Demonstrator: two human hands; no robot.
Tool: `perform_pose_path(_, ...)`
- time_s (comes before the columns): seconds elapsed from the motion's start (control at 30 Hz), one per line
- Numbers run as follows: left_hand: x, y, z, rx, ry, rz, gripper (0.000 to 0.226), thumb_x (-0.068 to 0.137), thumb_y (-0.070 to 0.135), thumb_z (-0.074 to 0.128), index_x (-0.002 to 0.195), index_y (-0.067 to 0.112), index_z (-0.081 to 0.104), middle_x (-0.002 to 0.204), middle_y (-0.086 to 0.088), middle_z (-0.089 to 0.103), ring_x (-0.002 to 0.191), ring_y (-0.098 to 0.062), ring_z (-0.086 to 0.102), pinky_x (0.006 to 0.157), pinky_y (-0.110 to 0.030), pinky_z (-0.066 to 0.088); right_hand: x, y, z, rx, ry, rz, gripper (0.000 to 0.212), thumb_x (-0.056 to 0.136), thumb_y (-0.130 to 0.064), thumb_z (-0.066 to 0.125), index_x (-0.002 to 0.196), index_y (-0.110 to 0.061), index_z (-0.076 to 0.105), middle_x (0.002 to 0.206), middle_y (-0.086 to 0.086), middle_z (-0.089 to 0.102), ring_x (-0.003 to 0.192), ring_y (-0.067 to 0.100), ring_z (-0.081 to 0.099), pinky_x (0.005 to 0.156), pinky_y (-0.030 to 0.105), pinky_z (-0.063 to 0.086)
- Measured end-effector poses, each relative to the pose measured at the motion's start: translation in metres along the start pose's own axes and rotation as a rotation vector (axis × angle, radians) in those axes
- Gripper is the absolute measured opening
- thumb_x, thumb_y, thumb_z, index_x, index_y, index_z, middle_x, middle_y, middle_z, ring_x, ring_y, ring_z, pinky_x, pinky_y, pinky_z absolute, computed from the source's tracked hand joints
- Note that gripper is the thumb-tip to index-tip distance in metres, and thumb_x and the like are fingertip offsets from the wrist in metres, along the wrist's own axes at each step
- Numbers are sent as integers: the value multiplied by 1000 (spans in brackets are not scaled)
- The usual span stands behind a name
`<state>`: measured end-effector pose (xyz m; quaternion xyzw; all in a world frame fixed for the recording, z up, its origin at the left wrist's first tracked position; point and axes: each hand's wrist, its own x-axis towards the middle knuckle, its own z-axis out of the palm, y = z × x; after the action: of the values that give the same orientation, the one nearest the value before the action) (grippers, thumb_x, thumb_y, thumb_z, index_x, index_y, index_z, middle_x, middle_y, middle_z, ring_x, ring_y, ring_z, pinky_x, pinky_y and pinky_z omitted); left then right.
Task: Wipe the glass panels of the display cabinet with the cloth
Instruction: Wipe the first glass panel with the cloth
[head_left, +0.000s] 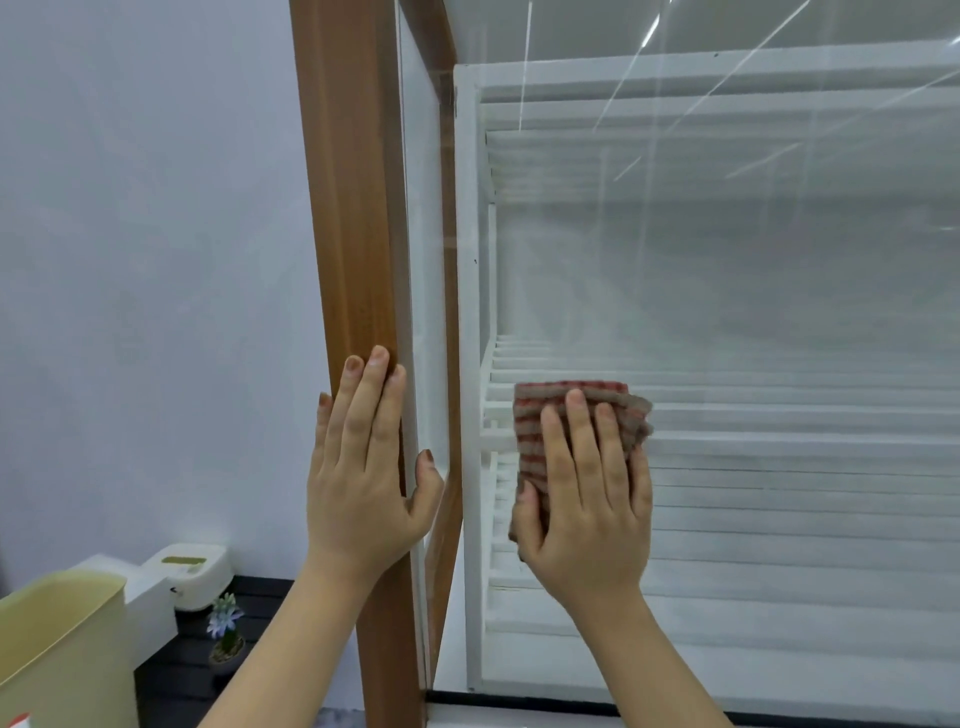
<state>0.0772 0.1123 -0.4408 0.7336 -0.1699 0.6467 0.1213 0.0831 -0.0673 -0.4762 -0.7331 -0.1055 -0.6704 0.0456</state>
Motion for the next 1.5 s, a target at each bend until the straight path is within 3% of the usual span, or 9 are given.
perform_pose_path(0.23, 0, 0, -1, 28, 10, 12, 62, 82, 20, 44, 139, 2, 28, 147, -14, 26, 143, -23, 14, 115, -45, 15, 22, -15, 1, 19, -42, -159, 57, 90, -30, 42, 144, -18, 31, 151, 3, 27, 141, 20, 22, 113, 43, 19)
perform_pose_path(0.47, -1, 0, -1, 24, 6, 1, 61, 80, 8, 42, 139, -1, 30, 147, -16, 27, 143, -24, 13, 116, -43, 11, 21, 42, -14, -38, 39, 69, 52, 92, -32, 37, 141, -17, 36, 149, 4, 32, 139, 21, 26, 111, 45, 24)
perform_pose_path(0.67, 0, 22, 0, 17, -22, -116, 65, 79, 8, 37, 142, 2, 26, 151, -13, 21, 144, -22, 8, 116, -44, 5, 3, 48, -17, -42, 12, 68, 53, 90, -31, 39, 141, -16, 34, 148, 4, 30, 138, 23, 27, 113, 43, 20)
perform_pose_path(0.8, 4, 60, 14, -10, -92, -8, 66, 83, 18, 40, 145, 9, 20, 156, -1, 11, 144, -21, 9, 116, -44, 2, 19, 56, -19, -30, 8, -29, 56, 88, -30, 43, 142, -18, 33, 149, 2, 31, 139, 20, 26, 112, 42, 23)
perform_pose_path(0.97, 18, 109, 42, 19, -168, 100, 64, 88, 35, 40, 145, 12, 22, 152, -7, 19, 143, -23, 12, 116, -45, 2, 44, 85, -29, -30, 49, -17, 55, 87, -29, 45, 140, -17, 38, 147, 4, 35, 138, 20, 29, 110, 43, 26)
perform_pose_path(1.17, 19, 126, 60, 53, -152, 54, 66, 86, 35, 39, 145, 12, 21, 153, -7, 17, 144, -22, 7, 115, -45, 0, 17, 121, -37, -69, 61, 92, 55, 88, -30, 42, 140, -16, 34, 148, 4, 31, 139, 21, 26, 112, 43, 22)
perform_pose_path(1.33, 16, 125, 65, 97, -131, 58, 67, 85, 35, 37, 146, 12, 19, 153, -7, 17, 144, -22, 6, 115, -47, 3, 5, 115, -36, -72, 27, -21, 56, 87, -31, 42, 141, -17, 35, 148, 3, 32, 138, 22, 29, 111, 43, 25)
perform_pose_path(1.5, 15, 124, 66, 103, -111, 67, 65, 88, 34, 35, 147, 12, 18, 153, -6, 17, 144, -24, 9, 115, -48, 4, 28, 156, -48, -48, 35, -91, 55, 86, -30, 45, 139, -16, 39, 146, 4, 36, 138, 21, 30, 108, 45, 30)
